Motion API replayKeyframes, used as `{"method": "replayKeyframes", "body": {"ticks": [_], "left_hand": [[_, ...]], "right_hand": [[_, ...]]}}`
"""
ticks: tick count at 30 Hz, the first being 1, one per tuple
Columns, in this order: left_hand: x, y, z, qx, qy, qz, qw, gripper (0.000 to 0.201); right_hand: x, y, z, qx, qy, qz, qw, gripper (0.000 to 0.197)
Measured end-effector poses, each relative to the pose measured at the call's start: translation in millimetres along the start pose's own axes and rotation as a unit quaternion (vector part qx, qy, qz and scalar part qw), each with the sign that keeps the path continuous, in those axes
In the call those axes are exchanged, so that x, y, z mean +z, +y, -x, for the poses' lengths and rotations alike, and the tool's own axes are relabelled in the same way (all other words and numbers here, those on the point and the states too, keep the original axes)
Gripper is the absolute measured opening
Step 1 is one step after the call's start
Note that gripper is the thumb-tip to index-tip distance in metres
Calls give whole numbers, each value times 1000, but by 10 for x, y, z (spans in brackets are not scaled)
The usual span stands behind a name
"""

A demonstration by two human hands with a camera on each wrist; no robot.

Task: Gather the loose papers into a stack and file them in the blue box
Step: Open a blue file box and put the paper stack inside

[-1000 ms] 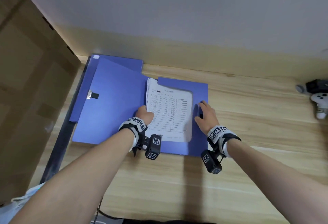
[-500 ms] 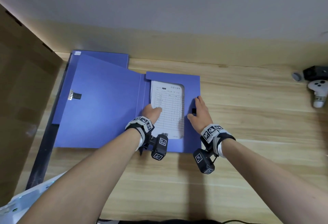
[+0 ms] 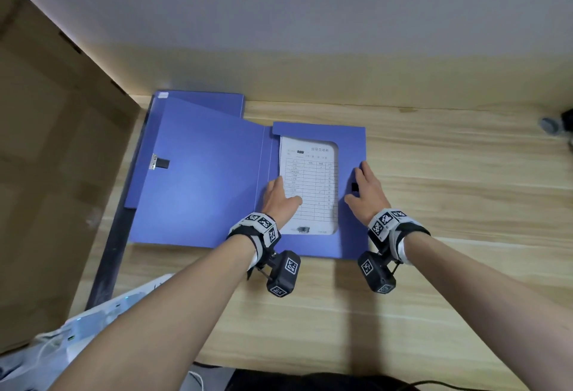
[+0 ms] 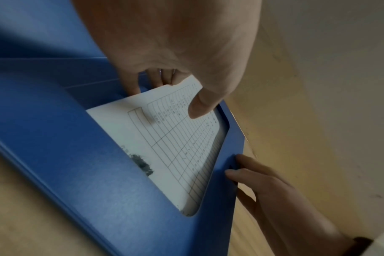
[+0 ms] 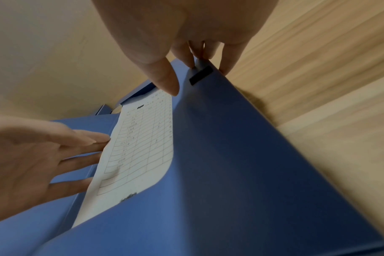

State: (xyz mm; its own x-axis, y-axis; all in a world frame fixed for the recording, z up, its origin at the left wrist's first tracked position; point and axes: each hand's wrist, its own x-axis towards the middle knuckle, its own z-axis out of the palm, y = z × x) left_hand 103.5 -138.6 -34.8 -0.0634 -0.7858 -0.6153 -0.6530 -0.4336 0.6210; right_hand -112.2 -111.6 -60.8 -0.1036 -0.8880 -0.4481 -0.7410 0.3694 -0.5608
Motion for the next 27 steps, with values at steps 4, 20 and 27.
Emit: {"method": "replayKeyframes", "body": {"ticks": [4,20,27], "left_hand": [[-47,-14,-10,10,-51,-41,998,78],[-15,-395,343,37,-27,-145,988,39],[-16,-352,515,21,-8,-64,998,60]], "right_hand": [[-10,-10,-15,-2,12,-15,1000,34],[303,-38,729,36,18,25,999,80],[308,10,750,9,25,61,998,98]]}}
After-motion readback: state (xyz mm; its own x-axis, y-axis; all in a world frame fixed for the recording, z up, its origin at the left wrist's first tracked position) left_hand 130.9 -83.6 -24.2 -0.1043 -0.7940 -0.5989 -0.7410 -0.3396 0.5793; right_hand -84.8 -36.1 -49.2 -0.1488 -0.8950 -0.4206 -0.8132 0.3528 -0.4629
